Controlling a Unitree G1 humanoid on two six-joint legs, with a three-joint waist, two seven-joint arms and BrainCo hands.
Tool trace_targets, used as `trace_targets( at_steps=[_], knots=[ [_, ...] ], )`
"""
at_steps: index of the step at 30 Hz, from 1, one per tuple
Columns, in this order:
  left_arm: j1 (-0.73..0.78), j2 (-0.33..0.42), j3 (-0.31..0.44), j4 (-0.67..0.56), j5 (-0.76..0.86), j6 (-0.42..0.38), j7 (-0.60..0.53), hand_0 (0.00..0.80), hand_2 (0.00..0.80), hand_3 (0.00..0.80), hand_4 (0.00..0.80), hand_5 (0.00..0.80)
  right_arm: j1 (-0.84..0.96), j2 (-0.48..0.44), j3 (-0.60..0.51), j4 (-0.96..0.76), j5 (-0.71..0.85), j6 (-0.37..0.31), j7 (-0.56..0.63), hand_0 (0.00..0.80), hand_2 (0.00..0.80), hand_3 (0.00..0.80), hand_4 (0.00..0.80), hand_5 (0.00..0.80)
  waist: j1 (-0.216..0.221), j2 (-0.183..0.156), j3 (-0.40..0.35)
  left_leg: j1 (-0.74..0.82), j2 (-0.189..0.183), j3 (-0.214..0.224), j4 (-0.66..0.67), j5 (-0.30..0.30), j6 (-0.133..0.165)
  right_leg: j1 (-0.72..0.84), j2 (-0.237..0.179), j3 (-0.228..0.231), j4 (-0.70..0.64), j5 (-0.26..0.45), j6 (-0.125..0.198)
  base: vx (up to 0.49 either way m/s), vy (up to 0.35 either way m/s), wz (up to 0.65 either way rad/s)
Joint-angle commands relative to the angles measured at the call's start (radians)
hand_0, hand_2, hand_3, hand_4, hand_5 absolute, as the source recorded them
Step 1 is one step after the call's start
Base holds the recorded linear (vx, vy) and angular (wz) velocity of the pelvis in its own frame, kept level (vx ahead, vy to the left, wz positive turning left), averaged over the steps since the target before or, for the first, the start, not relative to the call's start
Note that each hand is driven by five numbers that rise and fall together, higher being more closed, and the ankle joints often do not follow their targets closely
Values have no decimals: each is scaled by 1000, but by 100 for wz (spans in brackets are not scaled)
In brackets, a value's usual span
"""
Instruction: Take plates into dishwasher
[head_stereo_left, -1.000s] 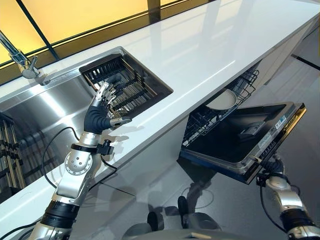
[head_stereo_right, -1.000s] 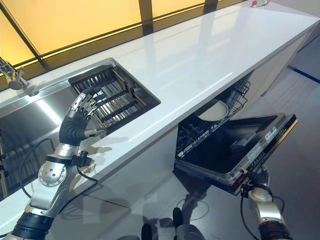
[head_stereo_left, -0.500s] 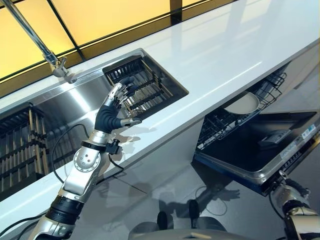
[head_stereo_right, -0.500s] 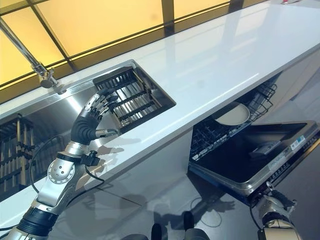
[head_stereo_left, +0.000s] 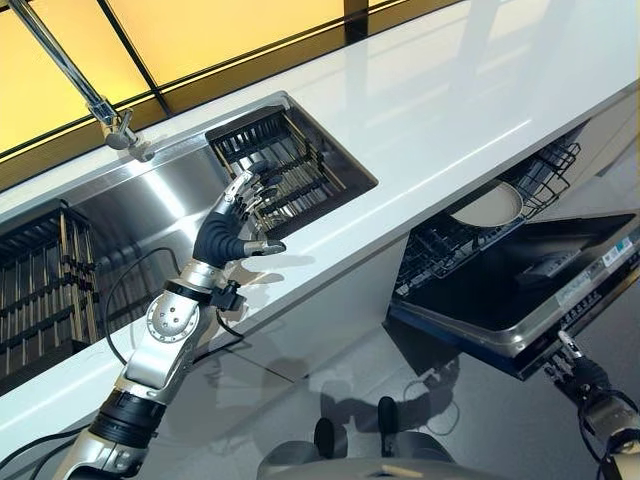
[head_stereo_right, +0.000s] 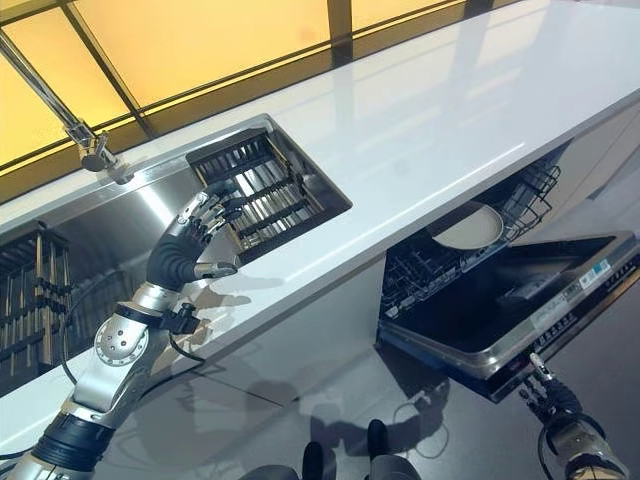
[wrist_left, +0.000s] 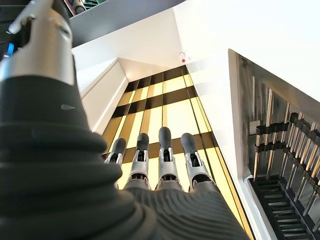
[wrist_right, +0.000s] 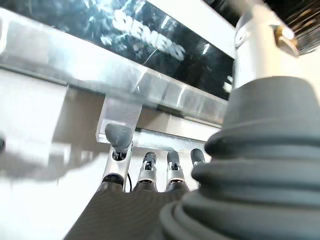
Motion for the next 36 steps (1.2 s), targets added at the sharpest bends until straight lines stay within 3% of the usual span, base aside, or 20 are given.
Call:
trace_targets(
  at_steps=[1, 5, 16, 25, 28, 32, 34, 36],
  knots=[
    [-78, 30, 25, 8, -46, -20, -30, 0, 0, 0, 0, 0, -257, 90, 58, -168, 64, 110, 315, 0, 0, 0, 0, 0, 63, -44, 4, -48, -77, -73, 58, -29, 58, 57, 9, -42, 106, -138, -5, 32, -30, -7],
    [-70, 46, 24, 19, -63, -31, -44, 0, 0, 0, 0, 0, -319, 65, 64, -196, 100, 163, 373, 0, 0, 0, 0, 0, 77, -53, -2, -43, -77, -86, 57, -26, 55, 69, 10, -49, 94, -135, -7, 31, -30, 4],
    [-57, 56, 11, 35, -77, -26, -29, 0, 0, 0, 0, 0, -426, 31, 91, -233, 44, 136, 338, 0, 0, 0, 0, 0, 99, -71, -38, -20, -75, -112, 48, -20, 48, 109, 10, -64, 66, -134, -11, 43, -4, 12],
    [-48, 67, 6, 43, -82, -31, -16, 0, 0, 0, 0, 0, -417, 11, 108, -154, -108, 111, 313, 0, 0, 0, 0, 0, 107, -80, -52, -2, -71, -118, 31, -13, 50, 128, 10, -72, 55, -134, -11, 16, 8, 8],
    [-45, 68, 9, 36, -73, -32, -2, 0, 0, 0, 0, 0, -389, -3, 162, -144, -320, 26, 294, 0, 0, 0, 0, 0, 102, -86, -54, 4, -70, -116, 22, -9, 50, 130, 10, -69, 51, -132, -10, -5, 35, 1],
    [-39, 69, 18, 31, -42, -35, 41, 0, 0, 0, 0, 0, -314, -55, 327, -210, -719, -113, 186, 0, 0, 0, 0, 0, 84, -103, -55, 14, -65, -105, 8, -5, 51, 130, 12, -58, 51, -129, -4, -15, 34, 0],
    [-28, 70, 20, 22, -24, -37, 67, 0, 0, 0, 0, 0, -282, -93, 404, -271, -891, -131, 113, 0, 0, 0, 0, 0, 73, -111, -53, 20, -63, -96, 5, -5, 53, 130, 14, -49, 54, -129, -3, -23, 34, -1],
    [-12, 71, 24, 10, -6, -43, 95, 0, 0, 0, 0, 0, -246, -128, 460, -367, -1020, -92, 96, 0, 0, 0, 0, 0, 61, -118, -49, 27, -61, -83, 5, -6, 56, 133, 16, -40, 56, -126, 0, -35, 37, -5]
  ],
)
